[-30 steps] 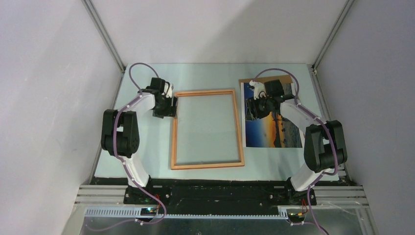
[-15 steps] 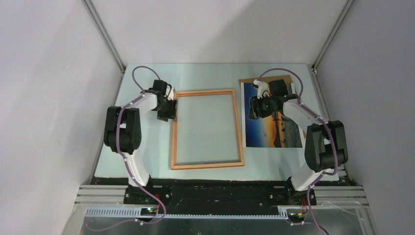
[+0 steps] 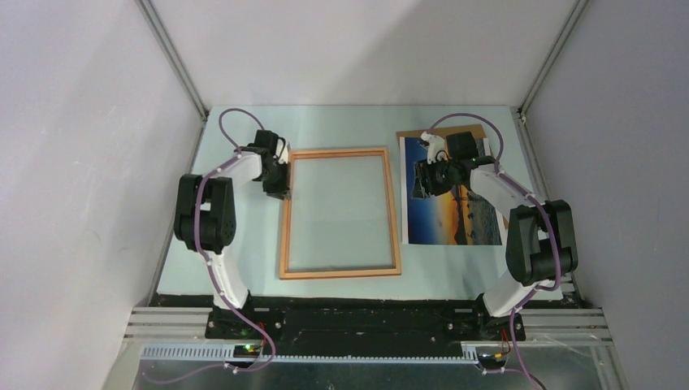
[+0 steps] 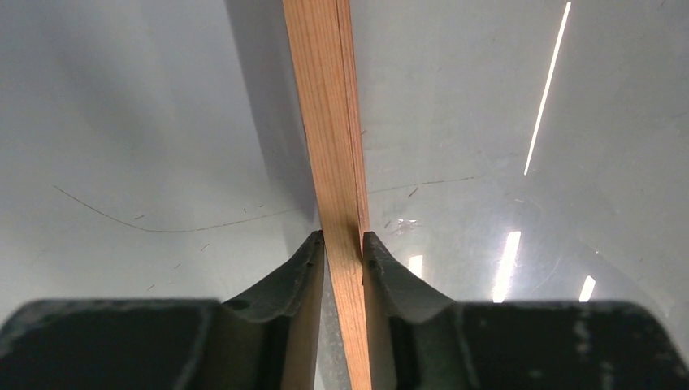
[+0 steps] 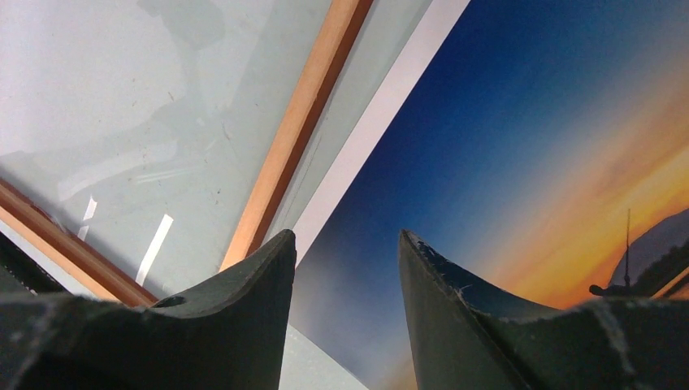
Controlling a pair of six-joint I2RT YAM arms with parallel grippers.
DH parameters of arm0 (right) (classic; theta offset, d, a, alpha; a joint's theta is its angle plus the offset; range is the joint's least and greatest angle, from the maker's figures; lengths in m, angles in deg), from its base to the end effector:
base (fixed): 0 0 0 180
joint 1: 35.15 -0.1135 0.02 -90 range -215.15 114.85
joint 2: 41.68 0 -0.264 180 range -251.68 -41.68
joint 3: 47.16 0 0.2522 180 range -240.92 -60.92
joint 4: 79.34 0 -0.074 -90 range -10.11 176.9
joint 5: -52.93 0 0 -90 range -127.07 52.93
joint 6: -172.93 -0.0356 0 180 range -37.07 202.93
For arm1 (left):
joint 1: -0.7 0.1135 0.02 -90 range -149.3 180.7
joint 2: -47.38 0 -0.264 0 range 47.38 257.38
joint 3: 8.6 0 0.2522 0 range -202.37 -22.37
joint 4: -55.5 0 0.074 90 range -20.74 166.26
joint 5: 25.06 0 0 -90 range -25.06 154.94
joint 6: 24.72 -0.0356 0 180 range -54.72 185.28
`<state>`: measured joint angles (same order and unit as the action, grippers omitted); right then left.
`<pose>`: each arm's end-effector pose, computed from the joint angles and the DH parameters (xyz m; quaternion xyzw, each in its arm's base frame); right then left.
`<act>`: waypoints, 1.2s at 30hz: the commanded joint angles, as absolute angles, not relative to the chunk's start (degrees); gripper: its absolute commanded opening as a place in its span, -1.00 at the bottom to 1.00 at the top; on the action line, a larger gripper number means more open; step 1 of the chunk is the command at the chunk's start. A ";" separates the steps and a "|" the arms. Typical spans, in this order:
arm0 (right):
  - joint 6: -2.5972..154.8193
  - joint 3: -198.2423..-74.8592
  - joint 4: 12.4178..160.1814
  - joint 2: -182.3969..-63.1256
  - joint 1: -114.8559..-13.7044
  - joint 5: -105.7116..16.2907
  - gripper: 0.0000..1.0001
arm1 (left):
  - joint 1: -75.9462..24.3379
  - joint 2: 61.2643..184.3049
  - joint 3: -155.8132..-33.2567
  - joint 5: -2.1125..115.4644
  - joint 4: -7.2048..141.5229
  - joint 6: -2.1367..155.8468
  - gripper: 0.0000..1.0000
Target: Put the photo into the frame
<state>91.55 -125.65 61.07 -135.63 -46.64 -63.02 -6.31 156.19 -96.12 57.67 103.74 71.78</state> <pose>0.3320 0.0834 0.2228 -0.2287 0.9034 0.2214 0.2872 0.3750 -0.0506 0.1694 0.0156 0.9820 -0.0828 0.1688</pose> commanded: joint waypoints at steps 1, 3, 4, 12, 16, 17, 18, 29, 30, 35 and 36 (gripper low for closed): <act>91.49 -125.69 62.37 -134.27 -46.23 -62.64 0.06 | -6.11 157.04 -99.25 59.24 103.18 73.51 -0.54; 91.58 -125.69 62.42 -134.12 -45.97 -61.88 0.07 | -5.91 157.51 -99.96 59.14 103.30 73.86 -0.68; 91.56 -125.69 62.40 -134.07 -45.61 -61.65 0.07 | -5.72 157.79 -100.48 58.96 103.44 74.12 -0.76; 92.49 -125.43 61.38 -133.21 -41.20 -59.43 0.07 | -3.49 160.17 -103.42 57.03 104.22 76.52 -1.00; 93.03 -125.46 60.73 -132.72 -37.94 -59.09 0.07 | -2.04 161.20 -104.46 55.69 104.29 78.07 -1.00; 93.07 -125.44 60.68 -132.58 -36.72 -58.93 0.07 | -1.81 161.55 -104.81 55.40 104.27 78.45 -1.00; 93.31 -125.43 60.56 -132.52 -36.38 -58.36 0.08 | -1.49 161.72 -105.03 55.29 104.32 78.63 -1.00; 96.56 -124.91 59.83 -133.15 -28.07 -51.26 0.12 | -0.27 164.70 -109.29 54.13 104.39 79.62 -0.97; 96.69 -124.90 59.80 -133.39 -27.08 -50.66 0.13 | -0.27 164.84 -109.42 54.08 104.45 79.57 -0.93; 97.70 -124.90 59.63 -134.41 -24.24 -48.19 0.18 | -0.27 165.23 -110.27 53.97 105.05 79.17 -0.40; 97.79 -124.97 59.55 -134.82 -23.44 -48.03 0.21 | -0.27 165.19 -110.39 54.05 105.08 79.16 -0.33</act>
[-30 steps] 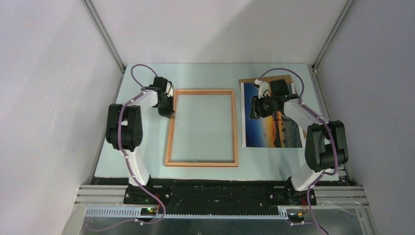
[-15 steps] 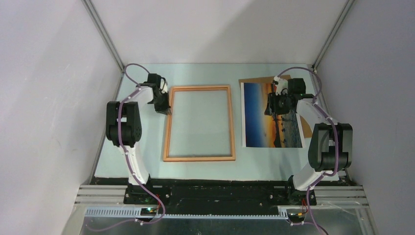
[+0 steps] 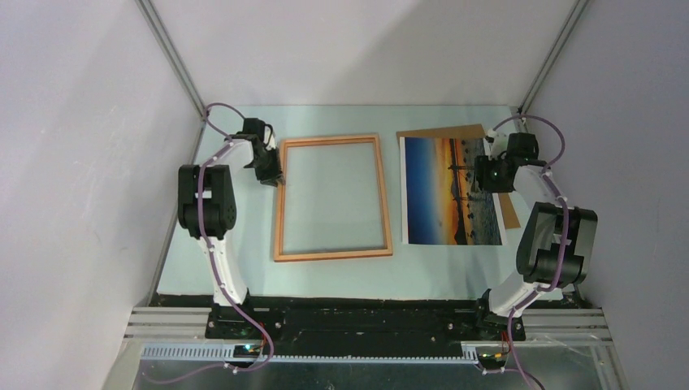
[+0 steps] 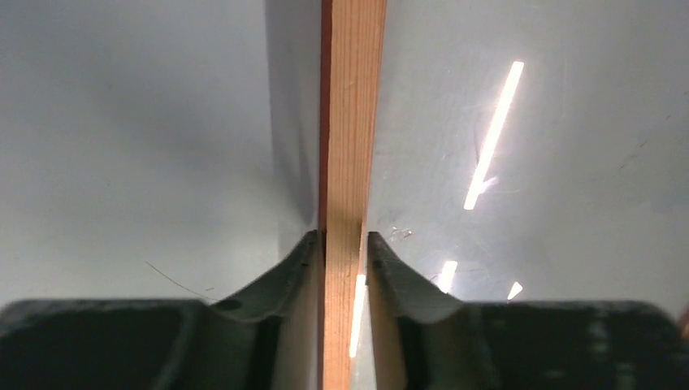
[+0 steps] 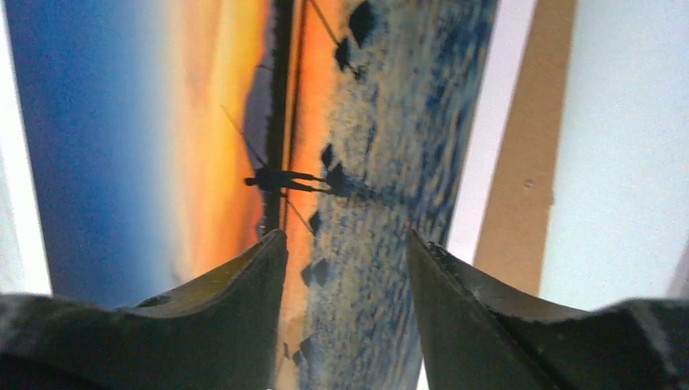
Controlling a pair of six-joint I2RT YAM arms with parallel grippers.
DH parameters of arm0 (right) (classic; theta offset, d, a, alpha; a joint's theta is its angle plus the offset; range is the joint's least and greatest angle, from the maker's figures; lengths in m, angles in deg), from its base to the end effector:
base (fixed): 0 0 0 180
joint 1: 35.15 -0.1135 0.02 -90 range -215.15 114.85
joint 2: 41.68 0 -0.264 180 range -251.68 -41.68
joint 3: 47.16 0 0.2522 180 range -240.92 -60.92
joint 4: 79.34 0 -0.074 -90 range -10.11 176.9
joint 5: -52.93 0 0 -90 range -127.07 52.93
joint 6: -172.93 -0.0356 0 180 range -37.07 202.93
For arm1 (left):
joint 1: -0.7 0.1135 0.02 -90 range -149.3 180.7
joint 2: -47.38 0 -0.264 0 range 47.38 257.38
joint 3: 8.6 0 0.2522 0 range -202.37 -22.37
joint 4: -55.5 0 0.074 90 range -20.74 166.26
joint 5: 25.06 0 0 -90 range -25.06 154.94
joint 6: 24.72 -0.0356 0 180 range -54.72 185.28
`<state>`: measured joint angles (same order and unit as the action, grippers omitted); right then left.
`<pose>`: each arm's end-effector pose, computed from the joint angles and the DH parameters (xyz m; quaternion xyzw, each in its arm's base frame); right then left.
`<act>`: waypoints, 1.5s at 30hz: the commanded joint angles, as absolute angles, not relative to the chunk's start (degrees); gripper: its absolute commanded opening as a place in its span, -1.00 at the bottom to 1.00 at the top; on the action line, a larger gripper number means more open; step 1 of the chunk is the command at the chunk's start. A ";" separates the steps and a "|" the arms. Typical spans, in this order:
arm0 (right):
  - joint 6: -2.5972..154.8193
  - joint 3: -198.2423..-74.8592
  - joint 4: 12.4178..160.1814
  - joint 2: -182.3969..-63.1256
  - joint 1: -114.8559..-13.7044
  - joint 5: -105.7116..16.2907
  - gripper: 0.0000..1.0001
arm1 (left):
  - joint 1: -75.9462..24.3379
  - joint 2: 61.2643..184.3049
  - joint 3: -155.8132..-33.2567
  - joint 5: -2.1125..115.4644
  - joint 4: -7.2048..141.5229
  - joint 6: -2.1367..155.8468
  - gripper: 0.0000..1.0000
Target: Put the photo into the frame
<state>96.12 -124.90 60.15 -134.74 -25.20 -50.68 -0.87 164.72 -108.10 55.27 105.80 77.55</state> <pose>0.3347 -0.0502 0.2206 -0.0616 0.9478 0.0525 0.3085 0.4216 -0.0175 0.1695 -0.0753 0.9756 -0.1049 0.1776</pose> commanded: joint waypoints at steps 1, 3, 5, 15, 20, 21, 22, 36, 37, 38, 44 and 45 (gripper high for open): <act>97.80 -124.98 59.34 -135.01 -23.06 -47.70 0.26 | -0.27 165.17 -110.46 54.17 105.16 79.16 -0.18; 97.98 -124.92 58.94 -135.48 -21.72 -47.81 0.29 | -0.27 164.80 -110.52 54.67 105.40 79.16 0.03; 98.11 -124.95 58.53 -135.76 -19.78 -48.08 0.30 | -0.27 163.71 -110.48 54.96 105.45 78.83 0.22; 99.70 -124.90 55.04 -137.68 -13.26 -52.81 0.45 | -2.77 155.34 -110.65 53.21 105.30 77.57 0.70; 101.01 -124.52 53.88 -138.88 -11.23 -57.13 0.46 | -8.66 152.82 -111.55 52.37 105.25 75.85 0.73; 101.20 -124.49 53.73 -139.35 -11.00 -57.52 0.46 | -9.52 152.42 -112.10 52.33 105.29 75.52 0.74; 101.51 -124.47 53.53 -139.79 -10.81 -58.05 0.46 | -11.28 152.21 -112.36 51.85 105.29 75.41 0.74; 103.76 -124.52 53.29 -144.32 -9.25 -60.86 0.43 | -30.74 163.18 -127.56 44.48 105.13 78.75 0.73; 103.91 -124.56 53.36 -144.55 -9.06 -61.17 0.42 | -32.26 164.08 -128.58 44.37 105.06 78.87 0.73; 104.01 -124.56 53.43 -144.90 -9.01 -61.29 0.42 | -32.96 166.05 -130.50 44.28 105.11 79.29 0.73; 103.78 -124.60 53.71 -145.24 -8.41 -60.85 0.41 | -37.08 174.55 -138.48 44.44 105.06 82.50 0.73; 103.81 -124.61 53.86 -145.07 -8.08 -60.77 0.40 | -37.27 176.40 -139.22 44.89 105.09 83.03 0.73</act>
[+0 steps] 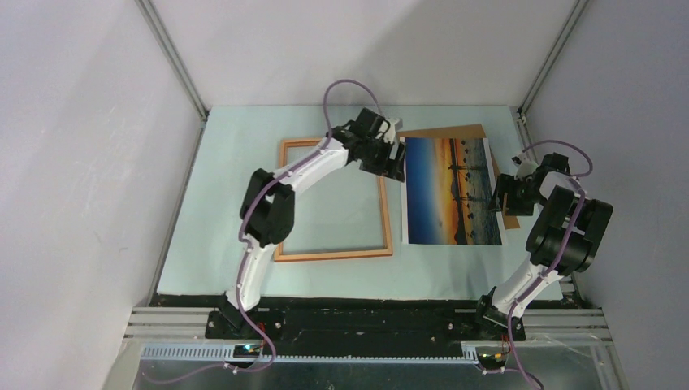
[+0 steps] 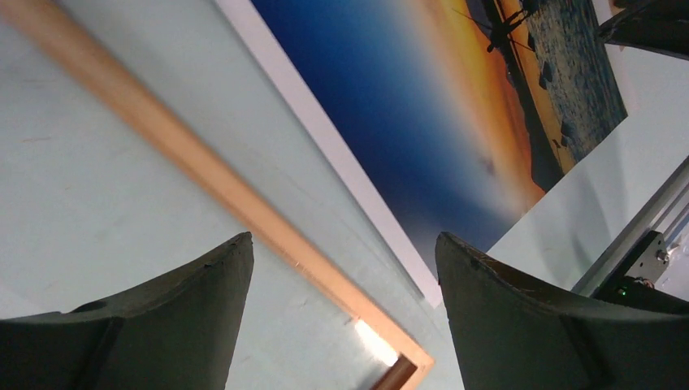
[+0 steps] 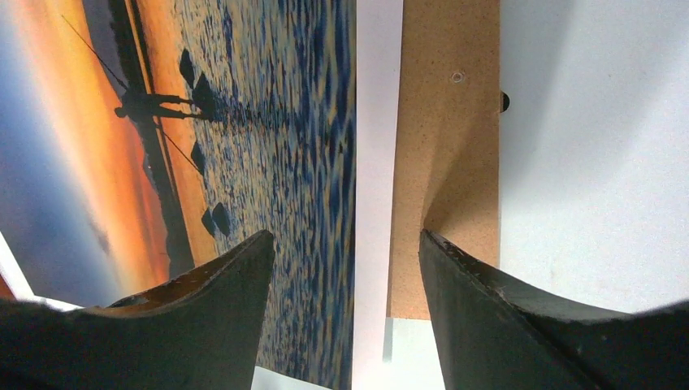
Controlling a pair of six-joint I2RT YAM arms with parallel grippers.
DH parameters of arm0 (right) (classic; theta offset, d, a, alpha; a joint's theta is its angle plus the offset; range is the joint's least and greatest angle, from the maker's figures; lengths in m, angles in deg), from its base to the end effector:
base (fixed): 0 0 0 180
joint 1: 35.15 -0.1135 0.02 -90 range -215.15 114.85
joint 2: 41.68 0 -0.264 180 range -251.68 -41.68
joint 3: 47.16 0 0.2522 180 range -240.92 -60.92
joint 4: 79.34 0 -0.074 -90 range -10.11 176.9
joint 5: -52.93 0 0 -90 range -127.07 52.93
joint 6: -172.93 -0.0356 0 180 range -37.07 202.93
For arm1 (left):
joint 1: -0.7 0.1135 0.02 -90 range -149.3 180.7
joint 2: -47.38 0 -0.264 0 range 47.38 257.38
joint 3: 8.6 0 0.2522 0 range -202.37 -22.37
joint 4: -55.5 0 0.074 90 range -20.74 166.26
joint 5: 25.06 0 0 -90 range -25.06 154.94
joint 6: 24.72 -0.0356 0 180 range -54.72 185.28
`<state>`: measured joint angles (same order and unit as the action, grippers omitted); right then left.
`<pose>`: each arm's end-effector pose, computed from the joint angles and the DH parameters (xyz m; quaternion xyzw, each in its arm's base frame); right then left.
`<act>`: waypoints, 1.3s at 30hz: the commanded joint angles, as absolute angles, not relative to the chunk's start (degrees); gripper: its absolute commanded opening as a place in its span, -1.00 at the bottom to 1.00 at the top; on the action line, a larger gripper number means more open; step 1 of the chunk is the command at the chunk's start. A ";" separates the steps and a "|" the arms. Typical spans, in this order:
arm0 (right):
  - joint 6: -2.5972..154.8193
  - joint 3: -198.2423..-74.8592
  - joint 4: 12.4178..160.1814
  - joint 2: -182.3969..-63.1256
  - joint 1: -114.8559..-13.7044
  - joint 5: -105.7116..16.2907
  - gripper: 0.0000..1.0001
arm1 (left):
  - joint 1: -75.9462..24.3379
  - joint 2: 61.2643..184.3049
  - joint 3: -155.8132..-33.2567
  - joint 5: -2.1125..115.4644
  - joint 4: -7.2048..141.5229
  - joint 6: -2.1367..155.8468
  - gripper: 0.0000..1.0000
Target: Put the photo into the frame
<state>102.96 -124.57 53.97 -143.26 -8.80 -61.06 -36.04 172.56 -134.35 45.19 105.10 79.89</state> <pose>0.3093 -0.1371 0.1682 0.0187 0.9650 0.1243 0.2302 0.3893 -0.3056 0.2506 0.2360 0.8942 -0.2942 0.2411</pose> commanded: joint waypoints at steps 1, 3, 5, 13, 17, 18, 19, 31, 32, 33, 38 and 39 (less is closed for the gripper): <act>103.92 -124.58 53.94 -145.01 -7.90 -60.70 0.40 | -37.58 177.28 -140.75 45.03 105.05 84.02 0.73; 104.12 -124.68 53.97 -144.98 -7.52 -60.30 0.39 | -37.97 179.88 -142.54 44.64 105.08 85.53 0.73; 104.44 -124.68 53.49 -145.24 -7.33 -60.42 0.38 | -38.24 182.01 -143.69 43.95 105.04 86.67 0.72; 104.51 -124.68 50.57 -146.50 -7.29 -62.88 0.35 | -38.65 187.22 -144.28 40.59 105.07 89.70 0.71; 104.24 -124.69 50.28 -146.86 -7.60 -64.18 0.33 | -38.94 189.01 -145.07 38.28 105.11 90.42 0.70; 104.25 -124.71 50.22 -146.92 -7.76 -64.25 0.33 | -39.01 189.21 -145.22 37.71 105.03 90.55 0.70; 104.22 -124.72 50.11 -146.96 -8.09 -64.12 0.32 | -39.06 189.40 -145.18 37.48 104.99 90.57 0.69; 104.24 -125.00 49.88 -147.29 -10.00 -65.54 0.25 | -39.85 190.50 -141.04 31.86 100.47 93.76 0.67; 104.22 -125.04 49.96 -147.34 -10.30 -65.74 0.25 | -39.87 190.54 -140.12 30.59 99.72 94.20 0.67; 104.00 -125.10 49.92 -147.38 -10.42 -65.82 0.25 | -39.85 190.59 -139.69 29.21 98.32 95.31 0.67; 103.46 -125.49 49.56 -147.48 -10.78 -67.31 0.25 | -39.85 190.07 -137.28 26.91 95.55 97.03 0.66; 103.40 -125.51 49.48 -147.43 -10.84 -67.53 0.25 | -39.89 189.79 -136.70 26.84 95.11 97.03 0.66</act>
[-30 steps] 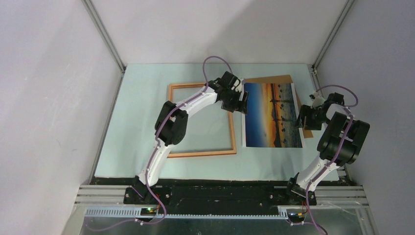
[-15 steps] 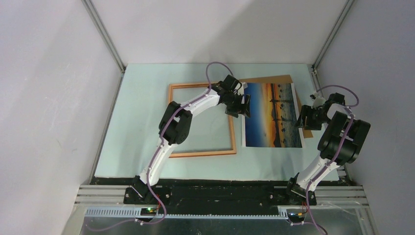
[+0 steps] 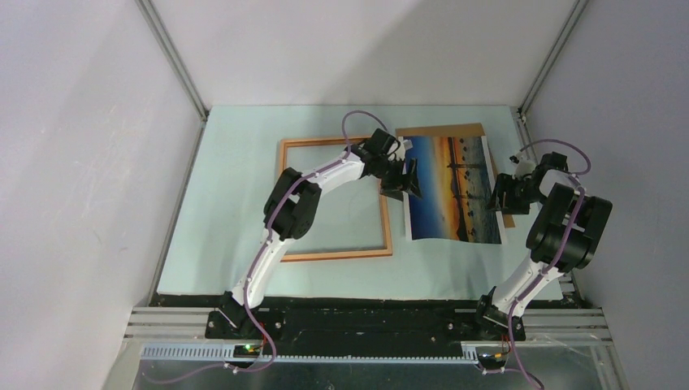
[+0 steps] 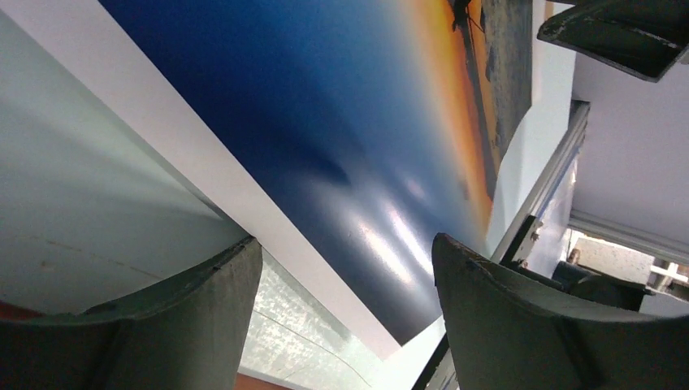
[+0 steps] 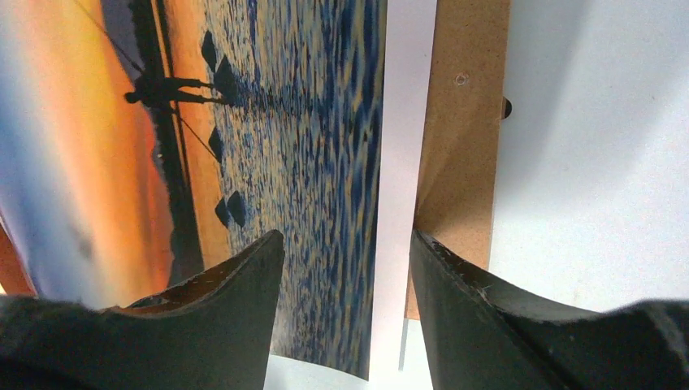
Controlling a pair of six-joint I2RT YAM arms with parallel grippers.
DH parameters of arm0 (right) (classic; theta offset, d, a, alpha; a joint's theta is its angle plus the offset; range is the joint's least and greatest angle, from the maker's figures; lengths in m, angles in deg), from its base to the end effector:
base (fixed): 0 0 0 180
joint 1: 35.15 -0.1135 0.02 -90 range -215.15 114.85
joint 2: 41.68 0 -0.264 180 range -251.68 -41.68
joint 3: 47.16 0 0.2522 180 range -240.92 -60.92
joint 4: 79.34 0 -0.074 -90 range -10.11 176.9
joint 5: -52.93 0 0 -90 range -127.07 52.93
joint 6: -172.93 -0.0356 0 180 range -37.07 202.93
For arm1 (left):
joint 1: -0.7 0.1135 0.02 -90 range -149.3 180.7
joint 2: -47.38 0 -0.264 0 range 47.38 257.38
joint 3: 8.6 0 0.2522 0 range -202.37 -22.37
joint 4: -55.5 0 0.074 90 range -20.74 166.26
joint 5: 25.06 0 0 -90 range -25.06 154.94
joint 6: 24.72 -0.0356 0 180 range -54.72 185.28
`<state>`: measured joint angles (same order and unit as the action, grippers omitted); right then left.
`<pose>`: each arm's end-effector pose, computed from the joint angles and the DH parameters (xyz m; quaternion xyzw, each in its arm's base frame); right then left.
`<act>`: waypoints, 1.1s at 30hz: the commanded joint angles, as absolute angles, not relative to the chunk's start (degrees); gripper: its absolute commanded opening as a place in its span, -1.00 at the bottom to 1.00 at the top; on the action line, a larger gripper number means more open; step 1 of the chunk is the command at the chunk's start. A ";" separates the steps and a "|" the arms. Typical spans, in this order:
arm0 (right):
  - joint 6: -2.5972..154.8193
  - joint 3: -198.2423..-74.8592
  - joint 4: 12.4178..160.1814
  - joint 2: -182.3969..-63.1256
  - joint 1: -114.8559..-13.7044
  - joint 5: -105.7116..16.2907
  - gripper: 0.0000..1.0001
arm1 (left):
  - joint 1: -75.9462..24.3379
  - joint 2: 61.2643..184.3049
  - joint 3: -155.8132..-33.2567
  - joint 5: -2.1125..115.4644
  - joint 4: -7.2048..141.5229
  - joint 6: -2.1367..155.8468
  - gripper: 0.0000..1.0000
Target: Put the photo into the frame
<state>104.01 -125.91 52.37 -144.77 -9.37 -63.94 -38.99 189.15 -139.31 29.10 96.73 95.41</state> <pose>0.3142 -0.1339 0.1658 0.0044 0.9621 0.1523 0.2261 0.4005 -0.3595 0.1471 0.1741 0.8890 -0.4148 0.0855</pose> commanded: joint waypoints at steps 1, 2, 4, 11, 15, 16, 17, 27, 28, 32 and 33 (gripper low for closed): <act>103.40 -125.47 49.42 -147.42 -10.87 -67.55 0.24 | -39.90 189.20 -136.44 26.82 94.93 96.95 0.66; 103.40 -125.44 49.40 -147.46 -10.89 -67.58 0.24 | -39.91 188.91 -135.99 26.69 94.66 96.89 0.66; 103.31 -125.43 49.45 -147.48 -10.89 -67.69 0.24 | -39.73 187.54 -135.35 26.49 94.38 96.82 0.66; 103.27 -125.44 49.18 -147.40 -10.81 -67.91 0.22 | -38.91 184.26 -133.83 25.80 93.91 96.22 0.66; 103.35 -125.43 48.95 -147.36 -10.81 -67.94 0.22 | -38.11 183.08 -133.82 25.16 93.81 96.36 0.66; 103.39 -125.43 48.90 -147.34 -10.81 -67.97 0.22 | -37.96 182.66 -133.86 25.09 93.83 96.43 0.66; 103.44 -125.43 48.85 -147.37 -10.74 -67.98 0.22 | -37.62 182.39 -133.89 25.06 93.81 96.41 0.66; 103.69 -125.43 48.58 -147.37 -10.72 -67.55 0.20 | -35.59 180.25 -134.68 24.13 93.48 97.22 0.67; 103.63 -125.43 48.58 -147.36 -10.72 -67.50 0.20 | -35.47 180.13 -134.91 23.76 93.34 97.19 0.67; 103.53 -125.37 48.66 -147.19 -10.93 -67.48 0.19 | -35.20 180.35 -135.64 21.73 92.71 97.62 0.68; 103.56 -125.35 48.66 -147.21 -10.96 -67.52 0.19 | -35.23 180.58 -135.74 21.00 92.59 98.01 0.68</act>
